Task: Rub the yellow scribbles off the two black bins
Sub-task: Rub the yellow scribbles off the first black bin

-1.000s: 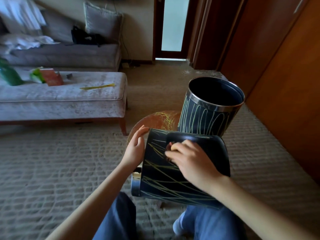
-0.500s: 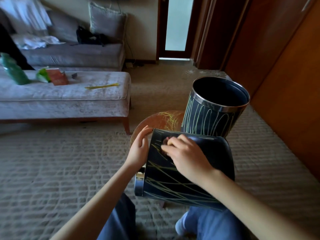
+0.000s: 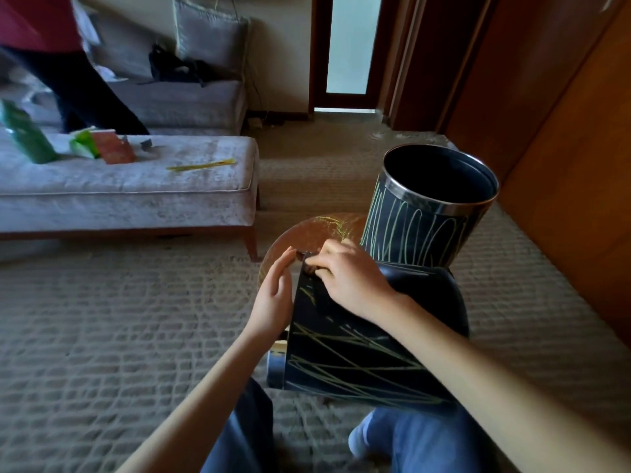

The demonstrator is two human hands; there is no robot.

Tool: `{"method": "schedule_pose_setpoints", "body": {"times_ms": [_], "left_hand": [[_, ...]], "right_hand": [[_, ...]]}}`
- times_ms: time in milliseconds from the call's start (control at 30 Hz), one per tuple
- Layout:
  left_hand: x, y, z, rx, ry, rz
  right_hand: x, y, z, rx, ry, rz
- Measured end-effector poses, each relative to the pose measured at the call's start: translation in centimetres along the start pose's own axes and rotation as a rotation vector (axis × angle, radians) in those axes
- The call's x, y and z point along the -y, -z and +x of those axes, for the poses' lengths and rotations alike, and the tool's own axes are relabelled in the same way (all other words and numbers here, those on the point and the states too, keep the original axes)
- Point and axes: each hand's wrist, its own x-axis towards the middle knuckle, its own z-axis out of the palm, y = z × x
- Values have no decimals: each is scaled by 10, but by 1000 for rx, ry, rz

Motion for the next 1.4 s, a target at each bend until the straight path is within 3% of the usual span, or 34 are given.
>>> {"method": "schedule_pose_setpoints", "body": {"times_ms": [100, 267, 400, 567, 667, 833, 1000, 1067, 1233, 1300, 1400], "left_hand": [[4, 1, 9, 7, 35, -54], [-5, 0, 12, -5, 78, -43], [-10, 1, 22, 4, 201, -36], [-23, -6, 40, -26, 279, 28], [-17, -4, 41, -57, 354, -7], [-7, -1, 26, -160, 322, -58], [7, -2, 7, -234, 187, 35], [8, -1, 2, -233, 164, 63], [6, -3, -12, -225, 130, 129], [7, -4, -15, -226, 122, 128], [6, -5, -16, -183, 89, 122]], "right_hand": [[14, -3, -34, -86, 191, 22], [9, 0, -64, -50, 341, -34], [-26, 40, -90, -246, 50, 114], [-71, 79, -133, -388, -252, 114], [-84, 76, -141, -421, -338, 170], [-83, 74, -132, -394, -362, 228], [-82, 81, -119, -261, -331, 318], [-86, 82, -117, -219, -292, 210], [-92, 76, -113, -405, 18, -419], [-87, 54, -122, -418, 147, -471], [-81, 22, -147, -440, 147, -354]]}}
